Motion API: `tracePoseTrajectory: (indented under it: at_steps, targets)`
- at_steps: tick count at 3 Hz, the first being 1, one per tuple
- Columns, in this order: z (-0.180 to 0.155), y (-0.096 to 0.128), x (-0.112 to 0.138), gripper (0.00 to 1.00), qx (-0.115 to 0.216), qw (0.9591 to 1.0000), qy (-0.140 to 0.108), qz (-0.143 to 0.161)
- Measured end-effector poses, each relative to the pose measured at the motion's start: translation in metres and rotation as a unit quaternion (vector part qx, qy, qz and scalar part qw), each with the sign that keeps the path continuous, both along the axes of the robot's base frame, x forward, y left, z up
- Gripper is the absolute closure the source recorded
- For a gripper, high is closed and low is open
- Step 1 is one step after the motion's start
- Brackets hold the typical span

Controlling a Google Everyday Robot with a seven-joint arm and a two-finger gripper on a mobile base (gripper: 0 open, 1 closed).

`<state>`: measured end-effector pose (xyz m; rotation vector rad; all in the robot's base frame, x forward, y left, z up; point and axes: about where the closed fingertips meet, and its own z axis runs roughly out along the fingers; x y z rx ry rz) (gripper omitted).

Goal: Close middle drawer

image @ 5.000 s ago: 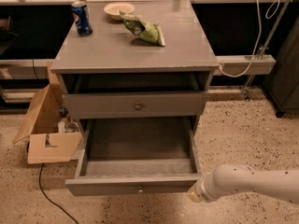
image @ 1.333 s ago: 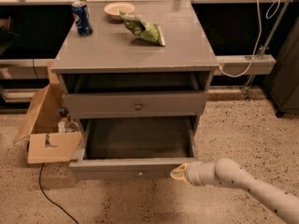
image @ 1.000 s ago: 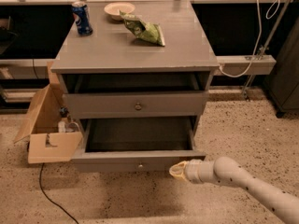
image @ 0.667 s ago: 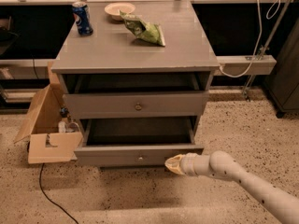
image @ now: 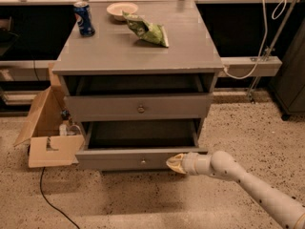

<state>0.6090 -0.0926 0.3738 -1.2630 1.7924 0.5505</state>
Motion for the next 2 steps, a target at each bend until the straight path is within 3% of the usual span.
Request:
tracePoseTrajectory:
  at_steps: [2]
  targets:
    - [-0.001, 0.011, 0.044, 1.00, 0.026, 0.9989, -0.038, 0.005]
